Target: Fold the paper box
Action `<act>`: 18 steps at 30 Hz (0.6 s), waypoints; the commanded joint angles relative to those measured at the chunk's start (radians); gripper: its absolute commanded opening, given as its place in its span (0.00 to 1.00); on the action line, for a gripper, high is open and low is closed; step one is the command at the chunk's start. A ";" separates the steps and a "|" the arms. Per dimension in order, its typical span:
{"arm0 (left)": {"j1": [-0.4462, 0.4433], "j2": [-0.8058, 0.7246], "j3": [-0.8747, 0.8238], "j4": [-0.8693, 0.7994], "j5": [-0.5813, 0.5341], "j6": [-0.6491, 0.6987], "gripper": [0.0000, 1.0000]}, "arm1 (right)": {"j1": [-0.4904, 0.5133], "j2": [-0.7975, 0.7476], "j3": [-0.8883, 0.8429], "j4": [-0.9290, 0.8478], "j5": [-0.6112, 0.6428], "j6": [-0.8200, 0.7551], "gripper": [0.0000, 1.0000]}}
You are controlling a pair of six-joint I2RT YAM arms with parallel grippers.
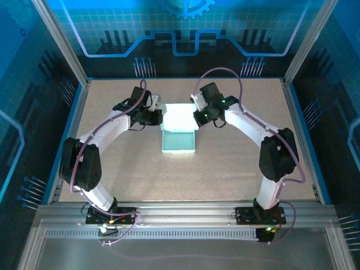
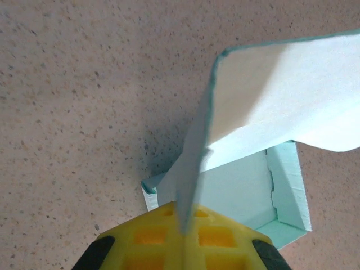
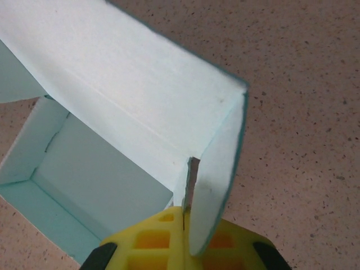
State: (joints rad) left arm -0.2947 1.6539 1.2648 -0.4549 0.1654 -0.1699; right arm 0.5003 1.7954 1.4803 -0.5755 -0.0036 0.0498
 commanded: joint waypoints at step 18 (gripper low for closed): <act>-0.165 -0.130 -0.244 0.396 -0.266 -0.165 0.00 | 0.202 -0.186 -0.333 0.494 0.449 0.392 0.00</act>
State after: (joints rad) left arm -0.4255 1.5639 1.0431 -0.1696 -0.0830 -0.2913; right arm 0.6640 1.6489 1.1736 -0.2138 0.3901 0.3504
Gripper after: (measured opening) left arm 0.053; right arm 0.062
